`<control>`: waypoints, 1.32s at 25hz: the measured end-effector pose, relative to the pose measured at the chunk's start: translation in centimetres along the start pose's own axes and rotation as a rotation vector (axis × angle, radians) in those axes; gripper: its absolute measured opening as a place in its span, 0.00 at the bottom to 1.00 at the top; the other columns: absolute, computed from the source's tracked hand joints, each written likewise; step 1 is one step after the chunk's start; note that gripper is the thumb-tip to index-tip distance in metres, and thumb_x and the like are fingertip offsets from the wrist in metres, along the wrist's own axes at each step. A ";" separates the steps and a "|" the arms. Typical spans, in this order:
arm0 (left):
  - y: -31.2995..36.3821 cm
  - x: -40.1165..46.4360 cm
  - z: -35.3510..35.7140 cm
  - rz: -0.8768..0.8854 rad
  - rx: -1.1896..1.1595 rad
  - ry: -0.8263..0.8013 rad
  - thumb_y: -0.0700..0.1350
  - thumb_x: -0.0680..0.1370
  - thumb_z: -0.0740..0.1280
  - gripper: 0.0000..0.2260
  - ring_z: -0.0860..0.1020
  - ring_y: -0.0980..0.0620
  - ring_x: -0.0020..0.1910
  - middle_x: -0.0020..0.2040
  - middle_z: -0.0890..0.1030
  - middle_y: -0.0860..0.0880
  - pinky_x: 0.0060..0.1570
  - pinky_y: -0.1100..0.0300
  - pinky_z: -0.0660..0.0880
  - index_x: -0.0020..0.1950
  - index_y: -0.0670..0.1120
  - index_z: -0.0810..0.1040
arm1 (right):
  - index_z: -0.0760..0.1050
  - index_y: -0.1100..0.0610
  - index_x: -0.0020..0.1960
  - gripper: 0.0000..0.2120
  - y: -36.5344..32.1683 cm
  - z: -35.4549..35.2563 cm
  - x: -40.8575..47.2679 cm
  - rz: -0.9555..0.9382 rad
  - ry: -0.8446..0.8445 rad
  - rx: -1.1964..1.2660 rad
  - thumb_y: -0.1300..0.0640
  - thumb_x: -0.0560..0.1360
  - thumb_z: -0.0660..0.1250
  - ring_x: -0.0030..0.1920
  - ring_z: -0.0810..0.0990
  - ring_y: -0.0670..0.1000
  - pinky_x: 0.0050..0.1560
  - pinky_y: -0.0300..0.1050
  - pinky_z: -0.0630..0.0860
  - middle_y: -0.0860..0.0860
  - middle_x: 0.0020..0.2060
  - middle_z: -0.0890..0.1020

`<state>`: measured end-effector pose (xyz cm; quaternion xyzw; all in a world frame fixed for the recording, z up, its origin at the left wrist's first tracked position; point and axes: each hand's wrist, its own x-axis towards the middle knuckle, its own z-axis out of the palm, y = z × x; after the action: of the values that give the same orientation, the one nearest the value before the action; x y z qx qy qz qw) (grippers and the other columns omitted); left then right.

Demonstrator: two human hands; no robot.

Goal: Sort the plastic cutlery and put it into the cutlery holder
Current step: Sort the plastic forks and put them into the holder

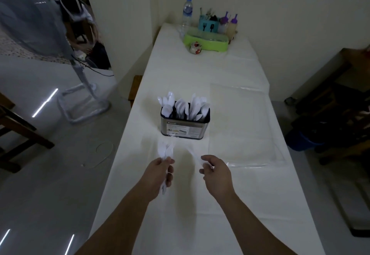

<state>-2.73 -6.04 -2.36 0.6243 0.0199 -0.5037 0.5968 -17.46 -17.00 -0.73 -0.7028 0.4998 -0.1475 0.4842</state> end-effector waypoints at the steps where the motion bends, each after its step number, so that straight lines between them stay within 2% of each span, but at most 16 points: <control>1: 0.4 0.0 0.1 0.009 0.001 0.020 0.43 0.83 0.61 0.08 0.68 0.53 0.23 0.33 0.71 0.46 0.23 0.63 0.64 0.52 0.39 0.76 | 0.77 0.49 0.55 0.10 -0.4 -0.9 0.2 -0.002 0.018 -0.039 0.61 0.79 0.63 0.45 0.83 0.47 0.44 0.40 0.77 0.48 0.50 0.80; 3: 1.1 0.0 0.2 0.034 0.018 0.057 0.42 0.82 0.63 0.06 0.67 0.53 0.22 0.32 0.71 0.47 0.22 0.64 0.63 0.51 0.39 0.75 | 0.78 0.51 0.49 0.05 -1.7 -3.0 0.3 -0.049 0.044 -0.138 0.59 0.76 0.66 0.41 0.80 0.46 0.40 0.38 0.73 0.46 0.43 0.81; 5: 1.7 0.0 0.3 0.060 0.073 0.064 0.41 0.81 0.64 0.06 0.67 0.53 0.22 0.31 0.71 0.47 0.22 0.62 0.63 0.52 0.38 0.76 | 0.79 0.50 0.42 0.04 -3.5 -4.9 0.4 -0.125 -0.073 -0.253 0.57 0.75 0.67 0.35 0.77 0.41 0.36 0.34 0.70 0.44 0.36 0.81; 7: 2.3 -0.4 0.8 0.063 0.134 0.021 0.41 0.81 0.64 0.07 0.68 0.52 0.24 0.31 0.73 0.47 0.24 0.61 0.64 0.53 0.37 0.77 | 0.81 0.48 0.42 0.06 -5.2 -6.1 0.6 -0.196 -0.247 -0.297 0.56 0.75 0.68 0.33 0.77 0.39 0.34 0.30 0.69 0.43 0.33 0.80; 9: 2.8 -1.0 1.8 0.047 0.187 -0.100 0.42 0.81 0.64 0.10 0.70 0.50 0.25 0.31 0.74 0.45 0.26 0.59 0.65 0.53 0.36 0.79 | 0.82 0.48 0.43 0.06 -6.4 -6.5 0.9 -0.237 -0.316 -0.197 0.56 0.76 0.68 0.34 0.79 0.40 0.37 0.35 0.73 0.44 0.34 0.82; 12: 3.8 -2.5 3.7 0.030 0.263 -0.298 0.45 0.81 0.64 0.12 0.73 0.46 0.27 0.32 0.75 0.42 0.30 0.57 0.68 0.50 0.36 0.79 | 0.81 0.54 0.46 0.02 -6.8 -6.2 1.1 -0.182 -0.249 -0.006 0.59 0.75 0.70 0.38 0.84 0.50 0.40 0.47 0.79 0.50 0.37 0.84; 14: 4.3 -3.3 5.3 0.019 0.278 -0.356 0.44 0.82 0.60 0.12 0.71 0.47 0.26 0.32 0.73 0.44 0.27 0.59 0.67 0.52 0.36 0.77 | 0.80 0.55 0.46 0.02 -6.5 -5.9 1.2 -0.161 -0.188 0.014 0.59 0.73 0.71 0.39 0.84 0.52 0.43 0.51 0.81 0.51 0.39 0.84; 16: 4.6 -4.0 6.4 -0.011 0.285 -0.362 0.46 0.81 0.60 0.12 0.66 0.51 0.23 0.30 0.71 0.46 0.24 0.62 0.62 0.52 0.37 0.76 | 0.78 0.52 0.46 0.06 -6.1 -5.8 1.3 -0.176 -0.096 -0.062 0.57 0.71 0.73 0.41 0.82 0.51 0.44 0.47 0.79 0.51 0.43 0.82; 19: 4.6 -4.2 6.2 0.066 0.438 -0.428 0.44 0.79 0.65 0.07 0.64 0.52 0.23 0.30 0.71 0.48 0.26 0.61 0.59 0.45 0.41 0.72 | 0.71 0.49 0.51 0.17 -6.2 -5.8 1.3 -0.150 -0.066 -0.007 0.57 0.69 0.77 0.37 0.78 0.47 0.37 0.37 0.75 0.49 0.49 0.79; 22: 4.5 -4.5 5.7 0.094 0.543 -0.492 0.43 0.78 0.66 0.07 0.65 0.51 0.24 0.29 0.71 0.49 0.26 0.59 0.62 0.43 0.44 0.70 | 0.69 0.47 0.67 0.26 -6.3 -6.8 1.8 -0.136 -0.302 0.024 0.58 0.73 0.74 0.38 0.78 0.43 0.34 0.34 0.73 0.46 0.51 0.78; 24: 4.8 -4.5 5.6 0.094 0.687 -0.515 0.46 0.79 0.66 0.06 0.69 0.52 0.24 0.29 0.73 0.49 0.27 0.60 0.67 0.44 0.46 0.72 | 0.76 0.50 0.63 0.18 -6.9 -7.7 2.6 -0.180 -0.435 -0.078 0.60 0.74 0.72 0.33 0.77 0.40 0.32 0.34 0.72 0.46 0.45 0.81; 26: 5.1 -4.6 5.7 0.090 0.868 -0.515 0.50 0.79 0.65 0.06 0.74 0.53 0.25 0.30 0.78 0.48 0.31 0.61 0.72 0.49 0.48 0.74 | 0.82 0.52 0.50 0.07 -7.4 -7.9 3.3 -0.257 -0.432 -0.234 0.61 0.74 0.70 0.31 0.77 0.38 0.33 0.35 0.73 0.44 0.38 0.81; 28: 5.0 -3.9 6.1 0.115 0.931 -0.472 0.53 0.79 0.65 0.10 0.78 0.53 0.27 0.31 0.80 0.48 0.33 0.61 0.75 0.53 0.48 0.76 | 0.79 0.49 0.44 0.07 -7.8 -7.6 3.5 -0.294 -0.396 -0.316 0.61 0.73 0.68 0.31 0.77 0.39 0.35 0.37 0.74 0.44 0.35 0.81; 31: 4.1 -1.8 6.1 0.403 0.999 -0.332 0.56 0.78 0.67 0.13 0.81 0.52 0.37 0.40 0.83 0.49 0.41 0.60 0.76 0.52 0.48 0.82 | 0.75 0.51 0.47 0.06 -7.8 -7.1 3.5 -0.265 -0.393 -0.270 0.61 0.74 0.63 0.30 0.80 0.44 0.32 0.38 0.74 0.49 0.37 0.81; 33: 3.6 -0.8 6.0 0.522 1.025 -0.248 0.57 0.78 0.65 0.13 0.81 0.54 0.45 0.48 0.84 0.52 0.49 0.57 0.78 0.55 0.52 0.83 | 0.73 0.55 0.51 0.06 -8.1 -6.9 3.8 -0.192 -0.393 -0.228 0.61 0.75 0.60 0.29 0.79 0.46 0.30 0.38 0.72 0.52 0.36 0.81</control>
<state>-4.56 -11.22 2.08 0.7539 -0.4504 -0.3548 0.3208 -15.94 -23.64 8.25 -0.8124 0.3404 0.0040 0.4735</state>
